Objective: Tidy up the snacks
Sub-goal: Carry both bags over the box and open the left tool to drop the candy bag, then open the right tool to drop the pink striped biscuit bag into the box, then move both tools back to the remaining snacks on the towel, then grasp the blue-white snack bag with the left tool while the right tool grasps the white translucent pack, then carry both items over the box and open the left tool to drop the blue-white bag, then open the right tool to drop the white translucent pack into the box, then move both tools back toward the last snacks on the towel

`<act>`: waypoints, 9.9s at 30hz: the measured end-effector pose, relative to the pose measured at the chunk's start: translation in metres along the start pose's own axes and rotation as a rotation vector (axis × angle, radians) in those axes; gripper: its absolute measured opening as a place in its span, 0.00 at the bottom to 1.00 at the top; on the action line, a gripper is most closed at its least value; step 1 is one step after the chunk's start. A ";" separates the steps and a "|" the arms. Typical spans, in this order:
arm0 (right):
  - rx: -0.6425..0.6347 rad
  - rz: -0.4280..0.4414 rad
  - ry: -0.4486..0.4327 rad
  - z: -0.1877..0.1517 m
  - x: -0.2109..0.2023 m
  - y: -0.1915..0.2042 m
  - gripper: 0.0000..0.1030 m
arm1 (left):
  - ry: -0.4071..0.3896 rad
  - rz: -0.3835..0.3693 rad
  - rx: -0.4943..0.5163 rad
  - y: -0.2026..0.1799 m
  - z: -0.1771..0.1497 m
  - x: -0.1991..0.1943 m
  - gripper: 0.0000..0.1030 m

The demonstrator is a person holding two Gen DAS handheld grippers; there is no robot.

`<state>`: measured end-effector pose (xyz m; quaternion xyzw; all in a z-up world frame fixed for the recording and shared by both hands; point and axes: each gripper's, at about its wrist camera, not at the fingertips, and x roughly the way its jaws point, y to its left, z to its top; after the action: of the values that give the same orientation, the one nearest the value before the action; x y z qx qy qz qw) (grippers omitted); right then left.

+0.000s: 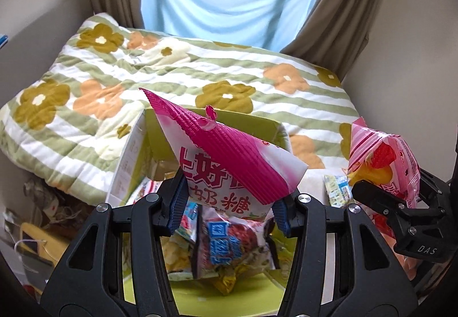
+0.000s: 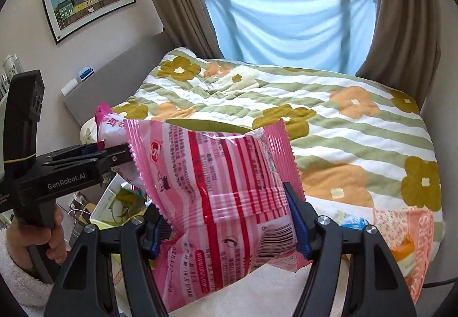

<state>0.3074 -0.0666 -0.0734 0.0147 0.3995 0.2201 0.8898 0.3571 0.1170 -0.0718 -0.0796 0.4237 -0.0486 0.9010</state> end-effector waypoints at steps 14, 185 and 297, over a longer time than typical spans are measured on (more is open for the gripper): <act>0.110 -0.083 0.106 0.041 0.097 0.036 0.62 | 0.230 -0.057 0.061 0.070 0.026 0.110 0.84; 0.198 -0.307 0.179 -0.151 -0.065 -0.145 0.68 | 0.187 -0.045 0.229 -0.244 -0.071 0.086 0.76; 0.046 -0.256 0.251 -0.127 -0.045 -0.254 0.88 | 0.232 -0.117 0.412 -0.293 -0.125 0.133 1.00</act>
<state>0.2866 -0.3326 -0.1795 -0.0436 0.5111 0.0958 0.8531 0.3390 -0.2043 -0.1968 0.0876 0.5001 -0.1951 0.8392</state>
